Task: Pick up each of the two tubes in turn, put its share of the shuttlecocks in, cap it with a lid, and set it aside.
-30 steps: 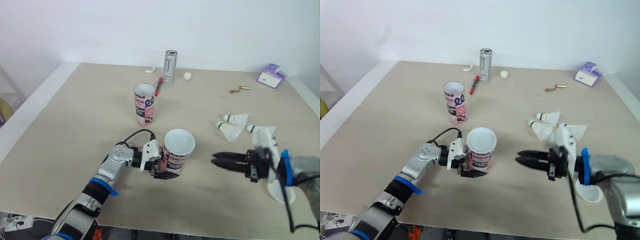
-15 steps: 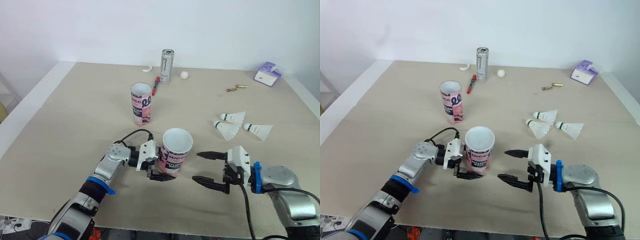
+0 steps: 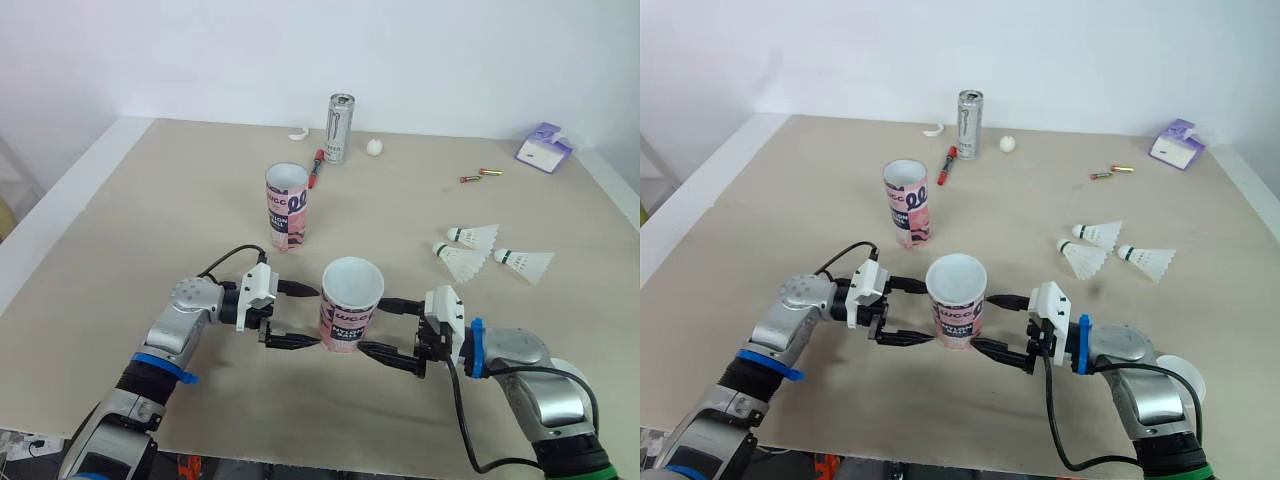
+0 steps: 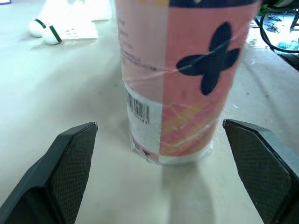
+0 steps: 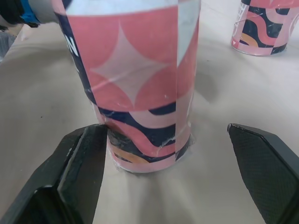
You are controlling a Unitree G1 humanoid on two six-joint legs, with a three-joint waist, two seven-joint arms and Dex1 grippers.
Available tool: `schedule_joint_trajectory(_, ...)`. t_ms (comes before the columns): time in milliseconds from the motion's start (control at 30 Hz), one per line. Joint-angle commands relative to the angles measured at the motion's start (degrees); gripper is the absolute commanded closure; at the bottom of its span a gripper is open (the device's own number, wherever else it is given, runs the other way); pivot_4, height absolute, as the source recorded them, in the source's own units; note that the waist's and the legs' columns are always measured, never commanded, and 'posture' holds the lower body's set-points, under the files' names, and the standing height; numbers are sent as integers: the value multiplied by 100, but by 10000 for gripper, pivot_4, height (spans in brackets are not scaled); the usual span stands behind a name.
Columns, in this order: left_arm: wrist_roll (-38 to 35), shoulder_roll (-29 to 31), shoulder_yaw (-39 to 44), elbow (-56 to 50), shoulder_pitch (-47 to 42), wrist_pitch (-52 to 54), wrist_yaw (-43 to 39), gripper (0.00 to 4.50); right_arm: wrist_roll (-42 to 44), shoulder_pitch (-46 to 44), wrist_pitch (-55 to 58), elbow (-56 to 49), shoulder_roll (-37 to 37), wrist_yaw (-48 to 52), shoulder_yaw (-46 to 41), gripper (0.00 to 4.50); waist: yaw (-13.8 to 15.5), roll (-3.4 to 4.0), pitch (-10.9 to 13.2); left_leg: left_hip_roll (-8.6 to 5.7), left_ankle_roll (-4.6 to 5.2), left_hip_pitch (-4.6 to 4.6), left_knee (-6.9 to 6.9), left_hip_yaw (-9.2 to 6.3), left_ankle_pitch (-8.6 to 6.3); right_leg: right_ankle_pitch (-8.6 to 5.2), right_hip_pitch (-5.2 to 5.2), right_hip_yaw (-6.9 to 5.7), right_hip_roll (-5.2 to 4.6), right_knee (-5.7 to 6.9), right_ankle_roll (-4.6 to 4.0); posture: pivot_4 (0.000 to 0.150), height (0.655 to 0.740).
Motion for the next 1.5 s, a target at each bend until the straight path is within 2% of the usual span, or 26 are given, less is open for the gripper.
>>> schedule_joint_trajectory(33, -216, 197, 193, -501, 115, 119, -84, 0, -71, -23, -191, -108, 97, -80, 138, 790, -2, -1, 1, 0, 0, 0, 1, -1, 0, -1, 0, 0, 1, 1, -1, 1500, 7400)
schedule_joint_trajectory(667, -635, 683, 472, -1380, 670, 526, -78, 0, -384, -745, -399, 486, 748, -249, 864, 790, -4, -4, 5, 6, -7, 6, 8, -3, 4, -6, 1, -3, 8, 20, -16, 1500, 7400)
schedule_joint_trajectory(1133, -494, 733, 466, -1366, 774, 352, -71, 0, -449, -1066, -555, 799, 969, -162, 1094, 790, -7, -4, 5, 9, -10, 9, 9, -2, 7, 0, 0, -3, 12, 23, -19, 1500, 7400)
schedule_joint_trajectory(1233, -456, 744, 458, -1316, 769, 289, -88, 0, -451, -1031, -556, 789, 921, -133, 1075, 7068, -7, -4, 5, 9, -11, 9, 9, -2, 7, 1, 0, -3, 12, 24, -16, 1500, 7400)
schedule_joint_trajectory(1267, -442, 749, 452, -1299, 769, 267, -97, 0, -461, -1015, -563, 778, 908, -138, 1067, 11833, -7, -4, 5, 9, -11, 9, 9, -2, 7, 2, 0, -3, 12, 24, -14, 1500, 7400)
schedule_joint_trajectory(1300, -433, 752, 448, -1300, 779, 254, -101, 0, -468, -996, -569, 763, 900, -142, 1062, 14421, -7, -4, 5, 9, -11, 9, 9, -2, 7, 3, 0, -3, 12, 24, -14, 1500, 7400)
schedule_joint_trajectory(1500, -421, 749, 428, -1308, 803, 194, -102, 0, -459, -862, -610, 625, 820, -197, 998, 14939, -7, -4, 5, 8, -11, 9, 10, -1, 7, 4, 2, -3, 12, 25, -10, 1500, 7400)
